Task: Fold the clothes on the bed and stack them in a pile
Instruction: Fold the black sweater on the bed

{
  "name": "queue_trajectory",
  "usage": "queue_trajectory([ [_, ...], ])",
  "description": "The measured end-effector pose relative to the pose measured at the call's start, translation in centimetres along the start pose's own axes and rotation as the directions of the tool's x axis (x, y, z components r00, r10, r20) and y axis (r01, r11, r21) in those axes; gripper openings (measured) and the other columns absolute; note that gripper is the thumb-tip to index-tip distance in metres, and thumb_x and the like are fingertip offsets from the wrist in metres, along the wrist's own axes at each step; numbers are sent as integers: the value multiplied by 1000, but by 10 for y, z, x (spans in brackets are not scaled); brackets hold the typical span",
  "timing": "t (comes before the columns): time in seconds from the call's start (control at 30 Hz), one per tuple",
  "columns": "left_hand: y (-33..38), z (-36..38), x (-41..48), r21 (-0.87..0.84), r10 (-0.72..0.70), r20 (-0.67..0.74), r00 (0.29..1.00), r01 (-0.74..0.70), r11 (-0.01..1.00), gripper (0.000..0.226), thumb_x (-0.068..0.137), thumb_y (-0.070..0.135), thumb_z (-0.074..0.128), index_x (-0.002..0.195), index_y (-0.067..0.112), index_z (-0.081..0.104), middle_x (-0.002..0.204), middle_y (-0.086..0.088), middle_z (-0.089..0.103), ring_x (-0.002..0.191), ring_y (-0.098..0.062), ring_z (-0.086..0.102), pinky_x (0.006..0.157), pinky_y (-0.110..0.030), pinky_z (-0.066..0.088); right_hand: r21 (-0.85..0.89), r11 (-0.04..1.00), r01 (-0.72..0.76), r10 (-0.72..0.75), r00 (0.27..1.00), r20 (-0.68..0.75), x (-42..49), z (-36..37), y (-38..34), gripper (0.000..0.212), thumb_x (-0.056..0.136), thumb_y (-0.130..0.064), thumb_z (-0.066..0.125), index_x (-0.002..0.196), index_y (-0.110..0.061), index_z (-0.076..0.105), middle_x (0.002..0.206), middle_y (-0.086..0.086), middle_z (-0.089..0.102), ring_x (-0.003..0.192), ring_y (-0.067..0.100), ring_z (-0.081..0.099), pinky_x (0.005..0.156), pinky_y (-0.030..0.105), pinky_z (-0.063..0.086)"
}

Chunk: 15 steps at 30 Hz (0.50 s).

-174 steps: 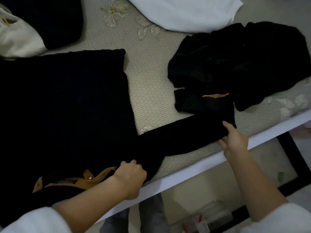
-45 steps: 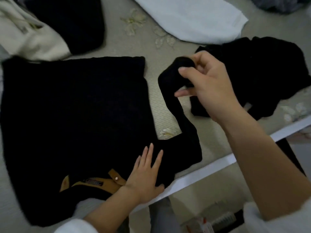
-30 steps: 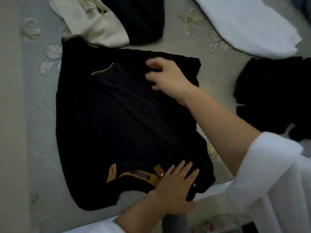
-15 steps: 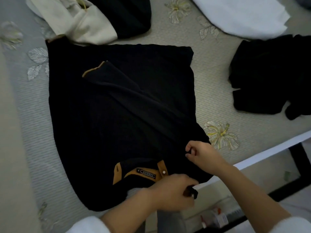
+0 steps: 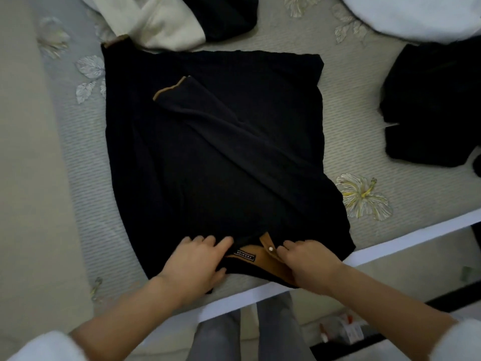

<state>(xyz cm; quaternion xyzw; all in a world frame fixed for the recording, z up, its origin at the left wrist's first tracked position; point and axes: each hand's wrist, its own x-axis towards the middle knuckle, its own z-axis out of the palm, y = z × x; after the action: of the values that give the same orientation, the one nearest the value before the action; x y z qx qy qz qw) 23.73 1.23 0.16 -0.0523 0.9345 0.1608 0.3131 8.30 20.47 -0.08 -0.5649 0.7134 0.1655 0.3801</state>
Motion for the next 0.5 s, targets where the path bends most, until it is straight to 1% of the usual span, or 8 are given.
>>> queue_trajectory([
  [0.07, 11, 10, -11, -69, 34, 56, 998, -31, 997, 63, 91, 41, 44, 146, 27, 17, 120, -4, 54, 101, -25, 59, 79, -36, 47, 78, 996, 40, -50, 992, 119, -6, -1, 2, 28, 86, -22, 55, 111, -15, 47, 109, 7, 56, 93, 29, 59, 66, 30, 35],
  [0.17, 23, 21, -22, -261, 123, 285, 951, -46, 964, 86, 89, 45, 48, 152, 22, -6, 120, -9, 56, 102, -28, 59, 83, -37, 49, 220, 975, 19, -90, 944, 317, -11, -7, 2, 21, 81, -35, 59, 90, -18, 51, 93, 5, 59, 83, 24, 58, 60, 28, 39],
  [0.23, 22, 19, -23, -346, 148, 354, 924, -17, 938, 88, 88, 52, 50, 152, 21, -3, 111, -7, 60, 97, -23, 61, 82, -36, 52, 349, 936, -36, -95, 931, 352, -7, -17, 4, 23, 80, -35, 58, 77, -12, 56, 77, 6, 62, 70, 22, 58, 60, 31, 46],
  [0.3, 15, 15, -19, -452, 111, 251, 962, 15, 892, 68, 89, 59, 45, 145, 23, 32, 98, 0, 65, 88, -15, 63, 75, -32, 53, 461, 884, -80, -49, 964, 262, 4, -34, 10, 24, 81, -31, 56, 75, -9, 63, 72, 6, 66, 67, 20, 61, 65, 32, 50],
  [0.33, 9, 11, -16, -502, 54, 143, 988, 25, 864, 56, 90, 61, 42, 132, 25, 50, 95, 3, 65, 87, -12, 62, 74, -30, 52, 497, 861, -104, 19, 985, 173, 11, -43, 14, 18, 82, -29, 57, 77, -14, 65, 72, 2, 67, 68, 15, 62, 66, 30, 50],
  [0.37, 3, 7, -13, -512, -28, 13, 1000, 31, 859, 49, 91, 59, 41, 123, 26, 58, 97, 5, 64, 90, -11, 60, 76, -29, 50, 525, 842, -129, 109, 992, 69, 19, -52, 18, 12, 84, -27, 58, 79, -19, 65, 71, -2, 67, 68, 10, 62, 65, 27, 50],
  [0.43, -14, 3, -5, -386, -193, -257, 947, 83, 919, 46, 91, 48, 47, 129, 23, 54, 116, 2, 56, 109, -16, 51, 88, -32, 46, 551, 820, -155, 270, 954, -133, 34, -70, 25, 9, 84, -26, 60, 75, -26, 60, 67, -7, 64, 68, 10, 61, 62, 26, 45],
  [0.5, -29, 0, 1, -225, -310, -371, 875, 239, 945, 57, 87, 42, 55, 138, 20, 45, 137, -4, 45, 128, -24, 39, 100, -43, 36, 570, 801, -181, 351, 914, -204, 46, -82, 27, 12, 85, -30, 61, 75, -26, 57, 68, -9, 63, 69, 12, 60, 61, 28, 44],
])
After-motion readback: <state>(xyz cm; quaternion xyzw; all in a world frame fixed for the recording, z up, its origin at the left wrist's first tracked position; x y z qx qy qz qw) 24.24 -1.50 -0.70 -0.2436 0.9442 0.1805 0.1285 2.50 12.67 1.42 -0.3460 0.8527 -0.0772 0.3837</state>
